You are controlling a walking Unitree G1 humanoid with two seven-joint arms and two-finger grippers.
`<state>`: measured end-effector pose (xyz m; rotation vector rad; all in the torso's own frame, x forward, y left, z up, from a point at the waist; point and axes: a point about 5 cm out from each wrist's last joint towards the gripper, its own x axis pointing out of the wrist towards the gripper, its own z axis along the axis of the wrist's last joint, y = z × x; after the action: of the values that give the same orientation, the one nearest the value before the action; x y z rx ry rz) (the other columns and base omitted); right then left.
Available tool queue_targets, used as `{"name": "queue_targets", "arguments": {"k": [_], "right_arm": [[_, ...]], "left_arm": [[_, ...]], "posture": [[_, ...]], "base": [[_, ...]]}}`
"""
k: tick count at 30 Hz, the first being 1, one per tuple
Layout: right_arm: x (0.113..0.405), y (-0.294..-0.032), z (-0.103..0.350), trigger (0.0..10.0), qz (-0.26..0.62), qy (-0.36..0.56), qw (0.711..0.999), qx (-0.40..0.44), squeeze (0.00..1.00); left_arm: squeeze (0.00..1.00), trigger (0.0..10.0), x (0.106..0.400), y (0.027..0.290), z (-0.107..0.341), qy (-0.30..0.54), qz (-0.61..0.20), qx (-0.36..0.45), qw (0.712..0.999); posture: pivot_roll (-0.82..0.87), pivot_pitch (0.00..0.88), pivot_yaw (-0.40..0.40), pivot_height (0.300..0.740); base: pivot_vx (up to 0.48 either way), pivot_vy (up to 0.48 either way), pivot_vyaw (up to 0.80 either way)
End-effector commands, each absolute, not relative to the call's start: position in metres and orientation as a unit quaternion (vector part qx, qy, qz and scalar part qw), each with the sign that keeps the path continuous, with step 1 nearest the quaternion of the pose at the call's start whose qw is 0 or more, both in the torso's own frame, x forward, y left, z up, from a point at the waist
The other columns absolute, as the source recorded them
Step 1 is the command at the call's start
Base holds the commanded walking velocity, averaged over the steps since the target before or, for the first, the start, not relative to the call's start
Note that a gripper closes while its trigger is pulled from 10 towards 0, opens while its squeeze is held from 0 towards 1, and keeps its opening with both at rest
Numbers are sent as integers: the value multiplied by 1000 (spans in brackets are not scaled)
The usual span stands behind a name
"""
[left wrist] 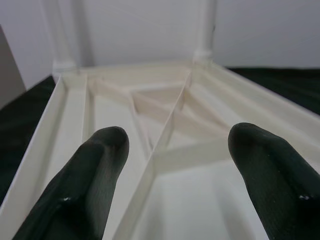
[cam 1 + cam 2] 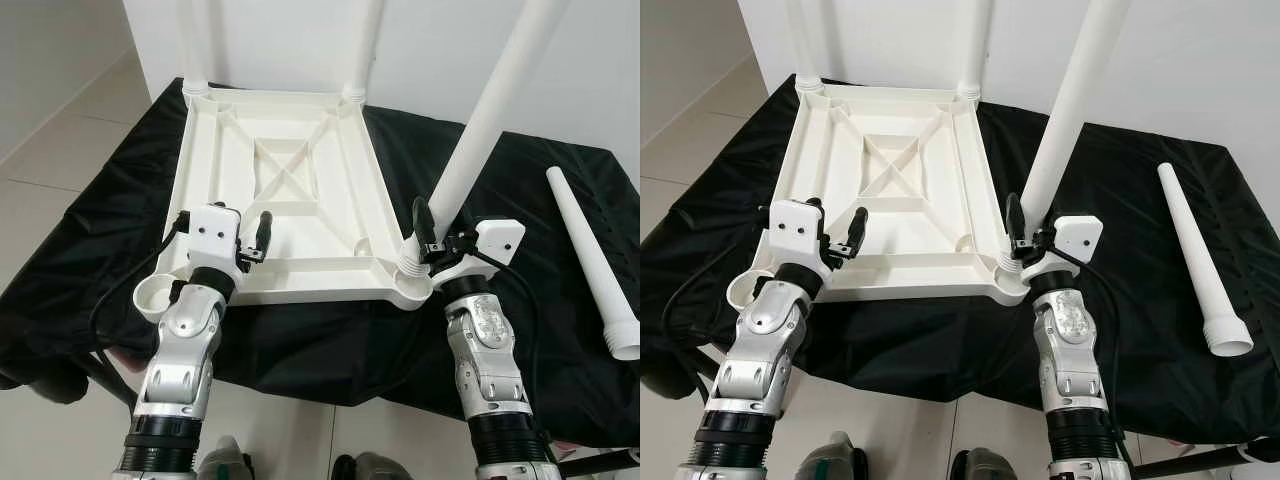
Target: Building children table
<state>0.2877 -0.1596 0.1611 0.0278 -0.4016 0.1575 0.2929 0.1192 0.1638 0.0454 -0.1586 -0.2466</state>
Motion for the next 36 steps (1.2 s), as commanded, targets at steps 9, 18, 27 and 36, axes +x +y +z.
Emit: {"name": "queue_targets", "arguments": {"k": [9, 18, 27, 36], "right_arm": [[298, -160, 178, 10000, 121, -220, 968, -20, 0], [303, -154, 179, 10000, 189, -202, 960, -45, 0], [303, -149, 178, 10000, 230, -189, 953, -50, 0], [301, -146, 175, 10000, 270, -174, 946, -49, 0]], "left_arm": [[1000, 10000, 289, 81, 198, -112, -268, 4, 957], [0, 10000, 273, 46, 211, -122, -418, 10, 900], [0, 10000, 264, 35, 231, -127, -480, -27, 868], [0, 10000, 255, 31, 247, -128, -536, -77, 831]], "posture": [[43, 0, -60, 740], [57, 0, -65, 740], [53, 0, -60, 740], [55, 0, -54, 740]], "base": [[0, 0, 0], [0, 0, 0], [0, 0, 0], [0, 0, 0]]}}
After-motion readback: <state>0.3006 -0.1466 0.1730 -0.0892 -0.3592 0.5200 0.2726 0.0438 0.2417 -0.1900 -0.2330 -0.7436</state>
